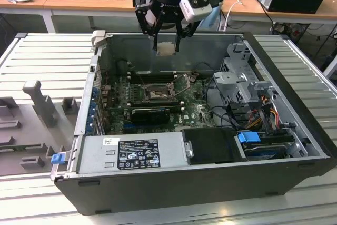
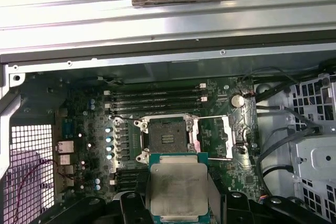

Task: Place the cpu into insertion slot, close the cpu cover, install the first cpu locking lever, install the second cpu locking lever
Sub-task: 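Place the cpu into insertion slot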

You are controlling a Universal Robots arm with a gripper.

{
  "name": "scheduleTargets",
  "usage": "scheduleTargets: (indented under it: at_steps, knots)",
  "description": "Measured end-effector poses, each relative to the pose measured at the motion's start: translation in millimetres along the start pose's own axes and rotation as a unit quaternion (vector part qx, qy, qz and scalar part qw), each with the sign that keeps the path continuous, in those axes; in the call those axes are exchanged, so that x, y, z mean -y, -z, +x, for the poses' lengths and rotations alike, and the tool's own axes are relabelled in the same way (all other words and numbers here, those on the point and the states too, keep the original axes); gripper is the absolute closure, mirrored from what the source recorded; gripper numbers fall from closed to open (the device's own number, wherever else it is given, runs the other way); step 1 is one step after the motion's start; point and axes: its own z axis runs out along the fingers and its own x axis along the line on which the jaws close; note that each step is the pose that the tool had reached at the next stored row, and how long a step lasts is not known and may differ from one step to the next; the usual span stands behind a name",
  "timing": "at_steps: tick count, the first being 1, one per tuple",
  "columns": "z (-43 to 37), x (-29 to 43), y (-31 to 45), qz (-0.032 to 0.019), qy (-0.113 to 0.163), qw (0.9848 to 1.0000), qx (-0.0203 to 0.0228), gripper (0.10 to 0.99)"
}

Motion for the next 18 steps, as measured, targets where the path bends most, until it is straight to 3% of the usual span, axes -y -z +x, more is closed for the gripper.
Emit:
scheduleTargets:
  at_steps: [18]
  knots:
    - [0.0,0.0,0.0,-0.0004,-0.02,0.9998,0.0018,0.557]
